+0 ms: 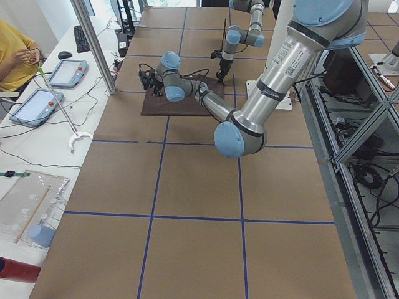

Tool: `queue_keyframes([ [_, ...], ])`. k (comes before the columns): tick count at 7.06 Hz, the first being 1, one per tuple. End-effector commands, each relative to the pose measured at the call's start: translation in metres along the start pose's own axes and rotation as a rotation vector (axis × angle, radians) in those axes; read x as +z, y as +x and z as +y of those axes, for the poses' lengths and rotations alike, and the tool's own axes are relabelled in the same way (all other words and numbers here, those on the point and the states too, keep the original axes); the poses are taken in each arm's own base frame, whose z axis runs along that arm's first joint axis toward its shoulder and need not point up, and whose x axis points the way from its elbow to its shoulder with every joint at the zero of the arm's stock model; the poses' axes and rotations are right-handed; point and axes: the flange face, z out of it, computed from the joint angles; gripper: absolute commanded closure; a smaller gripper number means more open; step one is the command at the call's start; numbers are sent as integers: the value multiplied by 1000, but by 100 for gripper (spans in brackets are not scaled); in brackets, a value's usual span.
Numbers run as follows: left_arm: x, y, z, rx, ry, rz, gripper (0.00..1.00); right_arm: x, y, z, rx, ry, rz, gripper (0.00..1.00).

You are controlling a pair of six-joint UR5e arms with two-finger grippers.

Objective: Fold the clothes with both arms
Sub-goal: 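Lower the left gripper to the other near corner beside the right gripper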

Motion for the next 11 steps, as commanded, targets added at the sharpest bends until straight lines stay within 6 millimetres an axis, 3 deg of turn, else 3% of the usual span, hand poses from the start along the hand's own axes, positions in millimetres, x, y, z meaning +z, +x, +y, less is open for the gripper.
queue_keyframes([
  [1,0,0,0,-16,0,0,50,-15,-5,0,1,-11,-27,100],
  [2,-2,2,1,-19,-1,6,50,-34,-8,-4,6,-27,-56,100],
  [5,-29,-11,17,-63,-17,-7,50,-42,0,-11,9,-27,-61,100],
  [6,-39,-21,44,-132,-50,0,50,-43,12,-17,12,-21,-53,100],
  [8,-76,-45,141,-208,-148,-25,46,-49,44,-9,-11,-39,-31,100],
  [10,-72,-60,272,-231,-144,-163,46,-49,49,0,-1,-51,-23,100],
  [11,-66,-89,316,-226,-171,-256,46,-49,49,1,-2,-51,-24,100],
])
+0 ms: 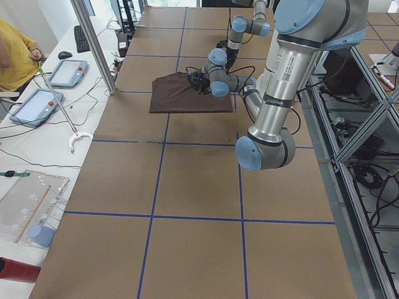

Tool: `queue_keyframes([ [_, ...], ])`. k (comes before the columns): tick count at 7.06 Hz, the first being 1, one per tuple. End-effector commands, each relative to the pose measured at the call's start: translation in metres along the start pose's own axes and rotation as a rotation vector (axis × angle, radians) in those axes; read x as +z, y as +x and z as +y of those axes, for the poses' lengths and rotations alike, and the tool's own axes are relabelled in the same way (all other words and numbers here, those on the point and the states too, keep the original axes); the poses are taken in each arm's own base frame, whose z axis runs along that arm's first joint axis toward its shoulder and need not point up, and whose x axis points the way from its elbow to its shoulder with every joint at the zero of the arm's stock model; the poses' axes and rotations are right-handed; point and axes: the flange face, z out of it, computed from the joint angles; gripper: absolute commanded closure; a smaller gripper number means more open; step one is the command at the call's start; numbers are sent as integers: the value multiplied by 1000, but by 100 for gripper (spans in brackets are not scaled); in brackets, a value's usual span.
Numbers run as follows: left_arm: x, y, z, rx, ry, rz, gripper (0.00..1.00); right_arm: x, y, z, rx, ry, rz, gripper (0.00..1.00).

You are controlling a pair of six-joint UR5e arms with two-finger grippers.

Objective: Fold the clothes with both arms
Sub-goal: 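Lower the left gripper to the other near corner beside the right gripper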

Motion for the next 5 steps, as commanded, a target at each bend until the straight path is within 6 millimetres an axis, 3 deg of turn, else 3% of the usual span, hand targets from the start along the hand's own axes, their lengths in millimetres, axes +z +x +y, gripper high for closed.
queue_keyframes([
  [1,25,-70,74,2,-31,-160,46,0,2,1,2,-1,2,100],
  [3,39,-94,102,31,-61,-214,46,0,2,1,2,-2,3,100],
  [5,47,-99,101,33,-51,-229,46,0,3,1,2,0,3,100],
])
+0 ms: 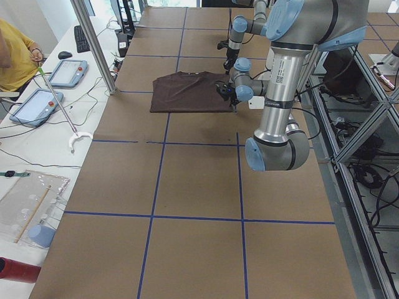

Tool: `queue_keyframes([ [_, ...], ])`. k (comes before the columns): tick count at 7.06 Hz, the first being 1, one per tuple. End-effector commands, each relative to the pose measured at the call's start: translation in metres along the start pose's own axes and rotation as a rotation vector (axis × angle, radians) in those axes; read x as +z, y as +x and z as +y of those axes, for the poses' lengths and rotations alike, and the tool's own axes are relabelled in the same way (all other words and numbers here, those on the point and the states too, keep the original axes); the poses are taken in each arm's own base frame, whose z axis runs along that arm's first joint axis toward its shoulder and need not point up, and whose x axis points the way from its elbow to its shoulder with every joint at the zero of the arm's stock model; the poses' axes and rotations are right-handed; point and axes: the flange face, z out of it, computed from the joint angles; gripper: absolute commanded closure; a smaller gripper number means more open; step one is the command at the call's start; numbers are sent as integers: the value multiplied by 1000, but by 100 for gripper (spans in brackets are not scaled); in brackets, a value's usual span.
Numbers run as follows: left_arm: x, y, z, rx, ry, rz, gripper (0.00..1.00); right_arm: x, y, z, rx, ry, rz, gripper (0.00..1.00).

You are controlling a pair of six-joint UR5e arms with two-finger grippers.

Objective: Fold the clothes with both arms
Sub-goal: 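Lower the left gripper to the other near corner beside the right gripper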

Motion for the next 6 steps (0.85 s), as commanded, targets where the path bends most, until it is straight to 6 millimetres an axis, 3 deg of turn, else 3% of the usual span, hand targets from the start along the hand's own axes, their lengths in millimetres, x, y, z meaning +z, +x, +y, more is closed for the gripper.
queue_keyframes([
  [1,8,-4,1,2,5,-15,46,0,1,0,0,0,1,100],
  [6,20,-6,-4,5,45,-17,46,0,1,0,0,0,1,100],
])
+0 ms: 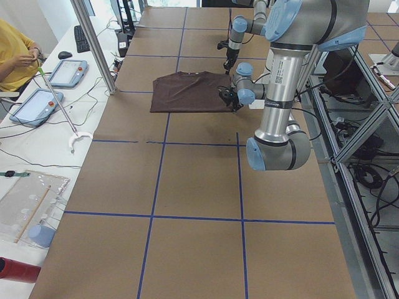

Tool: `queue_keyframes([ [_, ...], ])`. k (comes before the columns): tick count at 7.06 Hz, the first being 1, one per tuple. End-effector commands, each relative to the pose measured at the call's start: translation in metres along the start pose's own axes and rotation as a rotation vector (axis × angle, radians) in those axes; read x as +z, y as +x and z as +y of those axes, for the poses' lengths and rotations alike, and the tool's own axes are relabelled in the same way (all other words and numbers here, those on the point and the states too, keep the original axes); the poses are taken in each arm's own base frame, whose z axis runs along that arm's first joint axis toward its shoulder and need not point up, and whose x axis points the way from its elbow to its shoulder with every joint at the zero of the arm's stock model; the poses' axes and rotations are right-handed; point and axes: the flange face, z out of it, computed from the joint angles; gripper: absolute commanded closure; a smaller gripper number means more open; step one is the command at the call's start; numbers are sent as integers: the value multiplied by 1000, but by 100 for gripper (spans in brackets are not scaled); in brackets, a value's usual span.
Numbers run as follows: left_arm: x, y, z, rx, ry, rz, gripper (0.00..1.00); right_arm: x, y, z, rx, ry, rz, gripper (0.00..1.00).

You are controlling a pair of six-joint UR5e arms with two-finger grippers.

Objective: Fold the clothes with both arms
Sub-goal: 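Grasp both near corners of the shirt with both grippers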

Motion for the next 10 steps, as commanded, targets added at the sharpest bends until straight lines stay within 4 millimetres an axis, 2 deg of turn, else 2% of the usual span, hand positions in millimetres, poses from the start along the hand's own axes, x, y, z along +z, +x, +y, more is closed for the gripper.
queue_keyframes([
  [1,2,-1,-1,-2,4,-3,47,0,0,0,0,0,0,100],
  [2,3,-2,-1,-3,5,-5,55,0,0,0,0,0,0,100],
  [3,3,-2,-1,-5,4,-6,82,0,0,0,0,0,0,100],
  [4,4,-2,-1,-5,5,-8,100,0,0,0,0,0,0,100],
  [5,3,-2,-1,-3,3,-7,100,0,0,0,0,0,0,100],
  [6,-7,3,0,-6,-11,9,100,0,1,0,0,1,1,100],
  [7,-34,9,3,-5,-38,50,100,-5,5,1,-1,-8,-1,100],
  [8,-60,16,8,-6,-62,84,100,-27,31,13,9,-44,3,100],
  [9,-100,20,16,-2,-121,86,100,-54,44,13,20,-69,-14,100],
  [10,-138,25,16,-5,-154,97,100,-72,36,-2,39,-41,-9,100],
])
